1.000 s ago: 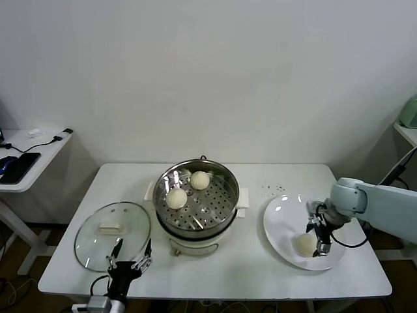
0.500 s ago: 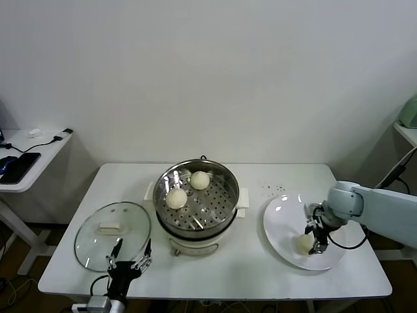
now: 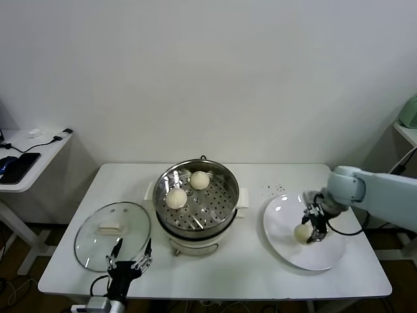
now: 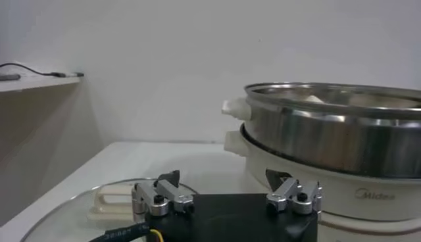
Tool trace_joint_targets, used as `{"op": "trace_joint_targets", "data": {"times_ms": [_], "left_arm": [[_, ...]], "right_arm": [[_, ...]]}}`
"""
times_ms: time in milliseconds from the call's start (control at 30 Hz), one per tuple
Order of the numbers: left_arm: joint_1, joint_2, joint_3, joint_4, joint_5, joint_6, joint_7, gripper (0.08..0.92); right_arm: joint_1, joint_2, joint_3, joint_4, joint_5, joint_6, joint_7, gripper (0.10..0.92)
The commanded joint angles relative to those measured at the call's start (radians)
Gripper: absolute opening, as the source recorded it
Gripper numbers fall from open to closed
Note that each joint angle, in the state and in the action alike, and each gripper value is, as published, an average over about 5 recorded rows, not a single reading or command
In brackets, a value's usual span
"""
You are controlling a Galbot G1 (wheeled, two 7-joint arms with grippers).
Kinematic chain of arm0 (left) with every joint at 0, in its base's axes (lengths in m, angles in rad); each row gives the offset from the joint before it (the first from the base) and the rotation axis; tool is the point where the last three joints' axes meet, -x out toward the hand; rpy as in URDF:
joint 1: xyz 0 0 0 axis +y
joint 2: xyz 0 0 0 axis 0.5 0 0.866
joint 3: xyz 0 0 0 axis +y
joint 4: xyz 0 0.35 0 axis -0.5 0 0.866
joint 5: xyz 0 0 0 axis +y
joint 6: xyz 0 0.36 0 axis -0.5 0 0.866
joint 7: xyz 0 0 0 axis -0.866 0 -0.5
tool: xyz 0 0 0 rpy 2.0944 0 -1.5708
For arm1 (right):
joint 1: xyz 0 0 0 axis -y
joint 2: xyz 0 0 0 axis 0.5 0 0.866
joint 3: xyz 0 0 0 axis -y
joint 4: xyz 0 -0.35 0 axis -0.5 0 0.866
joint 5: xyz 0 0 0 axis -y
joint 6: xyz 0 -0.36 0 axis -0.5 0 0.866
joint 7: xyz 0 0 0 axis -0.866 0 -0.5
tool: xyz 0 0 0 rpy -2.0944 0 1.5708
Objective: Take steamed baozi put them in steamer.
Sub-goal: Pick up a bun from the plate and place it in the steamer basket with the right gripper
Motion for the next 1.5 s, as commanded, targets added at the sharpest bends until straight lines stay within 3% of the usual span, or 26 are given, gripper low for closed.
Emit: {"op": "trace_joint_targets", "data": {"times_ms": [33, 300, 633, 967, 1500], "left_arm": [[0.003, 0.001, -0.001, -0.011, 0.001, 0.002, 0.000, 0.823], [0.009, 0.000, -0.004, -0.025, 0.001, 0.002, 0.000, 0.823], [0.012, 0.001, -0.013, -0.023, -0.002, 0.002, -0.001, 0.823], [0.014, 0.011, -0.021, -0.019, -0.002, -0.001, 0.000, 0.823], [0.007, 0.014, -0.022, -0.008, -0.008, -0.001, -0.001, 0.823]], "right_arm": [[0.490, 0.230, -0.165, 0.004, 0.102, 0.183, -0.126, 0.628], [0.490, 0.440, -0.024, 0.021, 0.112, 0.481, -0.121, 0.628], [0.249, 0.614, 0.091, 0.079, -0.140, 0.716, -0.050, 0.628], [0.062, 0.695, 0.113, -0.023, -0.311, 0.767, 0.030, 0.628], [-0.070, 0.775, 0.131, -0.209, -0.363, 0.785, 0.049, 0.628]]}}
